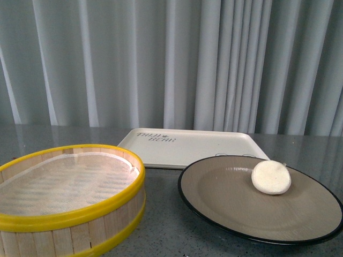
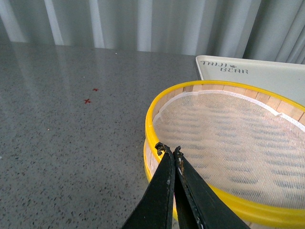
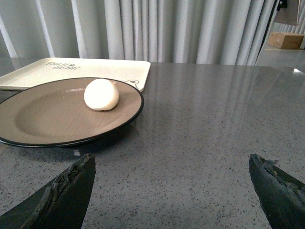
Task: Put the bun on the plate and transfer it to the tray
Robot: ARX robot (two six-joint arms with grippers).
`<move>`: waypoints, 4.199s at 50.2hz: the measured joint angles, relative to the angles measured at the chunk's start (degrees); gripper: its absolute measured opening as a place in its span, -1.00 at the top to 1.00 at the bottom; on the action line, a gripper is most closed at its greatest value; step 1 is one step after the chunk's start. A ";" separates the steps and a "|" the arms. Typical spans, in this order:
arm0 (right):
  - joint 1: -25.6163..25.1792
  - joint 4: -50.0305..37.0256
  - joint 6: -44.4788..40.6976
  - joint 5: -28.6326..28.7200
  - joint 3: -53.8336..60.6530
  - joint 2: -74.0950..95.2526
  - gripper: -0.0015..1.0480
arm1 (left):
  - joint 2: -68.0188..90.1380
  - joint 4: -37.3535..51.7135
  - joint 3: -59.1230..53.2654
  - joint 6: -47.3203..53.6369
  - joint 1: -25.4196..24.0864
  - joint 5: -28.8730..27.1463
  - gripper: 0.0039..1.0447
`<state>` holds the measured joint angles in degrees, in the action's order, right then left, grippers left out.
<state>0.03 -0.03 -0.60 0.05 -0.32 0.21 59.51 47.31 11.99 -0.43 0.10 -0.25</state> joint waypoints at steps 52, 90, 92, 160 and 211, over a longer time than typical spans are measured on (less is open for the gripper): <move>0.00 0.00 0.00 0.00 0.00 0.00 -0.83 | -37.07 -24.76 -10.54 0.02 0.00 0.22 0.93; 0.00 0.00 0.00 0.00 0.00 0.00 -0.83 | -54.42 -43.74 -10.51 0.04 0.00 0.24 0.93; 0.00 0.00 0.00 0.00 0.00 0.02 -0.83 | -57.46 -46.71 -10.51 0.09 0.00 0.24 0.93; 3.10 2.14 -10.47 -9.53 -9.49 20.26 -0.83 | -59.28 -47.28 -10.51 0.20 0.00 0.26 -0.88; 17.88 -16.68 -80.54 7.58 -28.98 71.56 -0.83 | -59.32 -47.28 -10.51 0.20 0.00 0.24 -0.88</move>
<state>17.91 -16.71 -81.14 7.64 -29.30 71.77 0.19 0.03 1.48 -0.23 0.10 -0.01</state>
